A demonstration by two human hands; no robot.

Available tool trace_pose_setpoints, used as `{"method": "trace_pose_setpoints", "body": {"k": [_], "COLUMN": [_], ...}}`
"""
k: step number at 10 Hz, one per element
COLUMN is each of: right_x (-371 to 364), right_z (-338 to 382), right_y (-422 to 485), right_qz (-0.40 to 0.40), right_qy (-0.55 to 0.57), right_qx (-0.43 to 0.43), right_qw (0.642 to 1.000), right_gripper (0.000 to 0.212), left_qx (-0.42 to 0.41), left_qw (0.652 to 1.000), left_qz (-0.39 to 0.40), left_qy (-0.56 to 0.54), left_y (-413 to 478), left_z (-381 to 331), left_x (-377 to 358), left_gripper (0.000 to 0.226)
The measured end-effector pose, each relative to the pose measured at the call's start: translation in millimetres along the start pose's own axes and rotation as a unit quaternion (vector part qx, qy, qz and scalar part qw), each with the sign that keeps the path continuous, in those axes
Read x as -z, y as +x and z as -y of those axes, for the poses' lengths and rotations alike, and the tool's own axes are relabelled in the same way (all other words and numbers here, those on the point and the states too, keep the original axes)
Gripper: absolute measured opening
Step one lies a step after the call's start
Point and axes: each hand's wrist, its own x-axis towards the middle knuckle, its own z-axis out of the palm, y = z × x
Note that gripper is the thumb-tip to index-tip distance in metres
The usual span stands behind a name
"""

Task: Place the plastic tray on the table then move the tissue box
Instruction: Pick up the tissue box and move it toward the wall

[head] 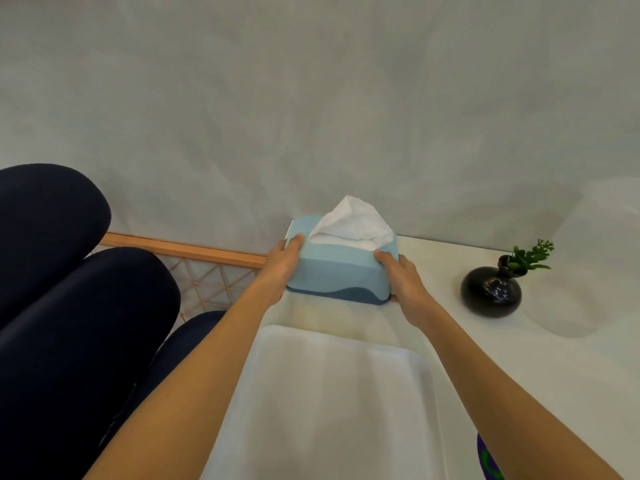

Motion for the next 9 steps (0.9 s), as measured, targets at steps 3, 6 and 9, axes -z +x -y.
{"method": "trace_pose_setpoints", "body": {"k": [3,6,9], "right_x": [-6,-7,14], "right_z": [14,14,19], "right_y": [24,34,-4], "right_qz": [-0.001,-0.011,-0.020], "right_qy": [-0.005,-0.007,-0.142], "right_qx": [0.005,0.009,0.082], "right_qw": [1.000,1.000,0.986], "right_gripper": [0.057,0.058,0.066], "left_qx": [-0.053,-0.050,-0.116], "left_qw": [0.998,0.998,0.980], "left_qz": [0.006,0.006,-0.093], "left_qy": [0.044,0.048,0.134], "left_y": [24,31,-4], "left_z": [-13,-14,-29], "left_x": [-1,-4,-7], "left_gripper": [0.050,0.056,0.061]}}
